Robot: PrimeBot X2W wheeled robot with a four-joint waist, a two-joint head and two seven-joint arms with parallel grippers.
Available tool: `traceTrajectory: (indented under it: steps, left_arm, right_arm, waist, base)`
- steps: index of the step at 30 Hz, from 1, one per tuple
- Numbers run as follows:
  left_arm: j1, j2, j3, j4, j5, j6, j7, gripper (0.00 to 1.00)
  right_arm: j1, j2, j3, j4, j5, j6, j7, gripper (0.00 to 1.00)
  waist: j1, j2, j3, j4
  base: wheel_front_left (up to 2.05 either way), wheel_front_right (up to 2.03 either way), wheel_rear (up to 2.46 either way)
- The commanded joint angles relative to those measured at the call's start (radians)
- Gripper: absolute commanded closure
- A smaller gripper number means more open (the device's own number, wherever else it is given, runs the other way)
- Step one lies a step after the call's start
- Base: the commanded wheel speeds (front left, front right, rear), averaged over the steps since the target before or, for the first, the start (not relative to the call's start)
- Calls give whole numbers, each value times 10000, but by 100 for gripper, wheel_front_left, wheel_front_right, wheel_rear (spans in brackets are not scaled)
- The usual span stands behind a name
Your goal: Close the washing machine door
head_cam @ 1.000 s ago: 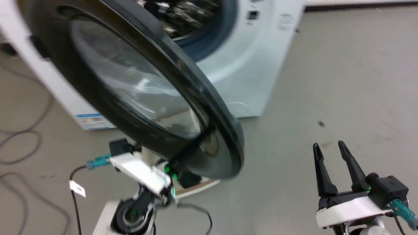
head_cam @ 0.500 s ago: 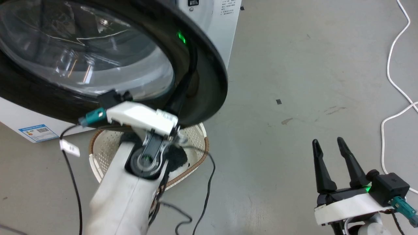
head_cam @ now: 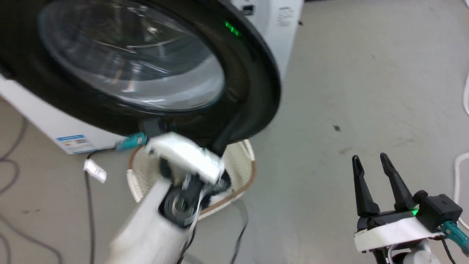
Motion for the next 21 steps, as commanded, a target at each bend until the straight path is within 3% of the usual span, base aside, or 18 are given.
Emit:
traceTrajectory:
  steps: [1,4,7,9,10,12,13,16,18,19,21]
  left_arm:
    - [547,522,-385,-366,600,-41,-223,100]
    - [1177,1355,-1042,-899,1729,-42,-864,100]
    - [1549,2166,-1287,-1009,3281,12,-2151,100]
    - [1678,2631,-1374,-1084,4534,305,-2687,100]
    - [1678,2631,-1374,-1084,4534,305,-2687,100]
    - [1919,2853,-1116,-1320,5552,813,-2895,100]
    - [2240,2847,-514,-1914,6518,1276,-2931,100]
    - [3112,2506,761,-3054,7800,1728,-2937,100]
    - [3787,2231,1468,-3712,8514,1803,-2939,94]
    - [4100,2087,1748,-3945,8793,1794,-2939,100]
    - [4705,1748,2231,-4285,9229,1749,-2940,100]
  right_arm:
    - [150,31,-44,-40,-151,8,-46,0]
    - [237,31,-90,-32,-278,8,-46,0]
    - [356,31,-119,-54,-348,8,-46,0]
    - [435,7,-136,-70,-372,8,-46,0]
    - [435,7,-136,-70,-372,8,-46,0]
    - [521,-41,-130,-98,-387,8,-46,0]
    - [603,-108,-111,-143,-398,8,-46,0]
    - [685,-185,-31,-194,-391,8,-46,0]
    - [743,-209,5,-222,-371,8,-46,0]
    - [777,-218,14,-234,-358,8,-46,0]
    - [863,-236,27,-237,-341,8,-46,0]
  waist:
    - [0,0,-441,552]
    - [0,0,-750,990]
    - [0,0,-1044,1411]
    - [0,0,-1207,1677]
    - [0,0,-1207,1677]
    - [0,0,-1349,1908]
    - [0,0,-1428,2123]
    - [0,0,-1567,2349]
    - [0,0,-1656,2455]
    - [0,0,-1702,2510]
    - [0,0,-1792,2619]
  base:
    - [0,0,0]
    - [0,0,0]
    - [0,0,0]
    - [0,0,0]
    - [0,0,0]
    - [0,0,0]
    - [0,0,0]
    - [0,0,0]
    - [0,0,0]
    - [0,0,0]
    - [0,0,0]
